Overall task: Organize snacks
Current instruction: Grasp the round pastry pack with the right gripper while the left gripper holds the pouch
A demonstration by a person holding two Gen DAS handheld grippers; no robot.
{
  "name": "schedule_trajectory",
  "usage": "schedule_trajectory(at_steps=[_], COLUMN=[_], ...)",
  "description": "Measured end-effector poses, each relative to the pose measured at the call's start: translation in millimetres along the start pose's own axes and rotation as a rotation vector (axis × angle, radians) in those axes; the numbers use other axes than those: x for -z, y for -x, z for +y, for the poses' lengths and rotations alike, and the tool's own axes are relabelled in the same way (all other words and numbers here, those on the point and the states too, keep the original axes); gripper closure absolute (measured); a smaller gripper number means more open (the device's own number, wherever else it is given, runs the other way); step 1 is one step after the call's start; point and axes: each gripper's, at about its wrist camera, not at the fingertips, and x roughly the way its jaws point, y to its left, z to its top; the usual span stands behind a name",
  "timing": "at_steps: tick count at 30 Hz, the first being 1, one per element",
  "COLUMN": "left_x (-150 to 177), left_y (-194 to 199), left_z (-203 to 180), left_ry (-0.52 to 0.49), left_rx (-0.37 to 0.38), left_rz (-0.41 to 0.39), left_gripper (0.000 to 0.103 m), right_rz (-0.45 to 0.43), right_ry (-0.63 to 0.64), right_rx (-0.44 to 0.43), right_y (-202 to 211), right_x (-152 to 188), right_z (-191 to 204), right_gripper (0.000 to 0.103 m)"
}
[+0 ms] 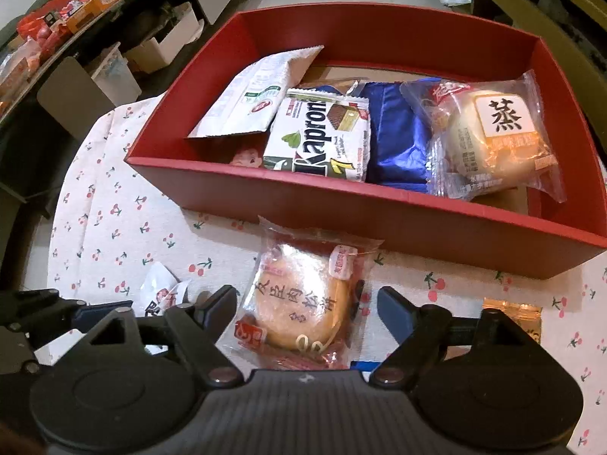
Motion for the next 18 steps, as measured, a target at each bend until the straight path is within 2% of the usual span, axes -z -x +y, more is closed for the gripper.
schedule_trajectory(at_steps=[7,11,14,18], left_x=[1.6,3.7,5.6,5.1], left_y=[-3.3,-5.2,-4.0,0.5], left_z=[-5.9,-11.7,-14.2,-10.4], left_ry=[-0.022,-0.045,-0.049,-0.020], left_rx=[-0.019,-0.022,-0.036,-0.040], left_rz=[-0.004,-0.003,-0.010,-0.025], left_gripper=[0.022,0.018,0.021,0.038], right_rz=[0.016,-0.004,-0.008,-0.016], right_ry=[0.050,0.111,0.143,0.165], right_rx=[0.000,0.067,0.080,0.087], right_y=[-0.6,4.0,5.8,9.0], right_x=[2.7,6.4,9.5,10.8], right_z=[2.7,5.8,7.2,7.6], right_gripper=[0.000,0.026,0.030,0.033])
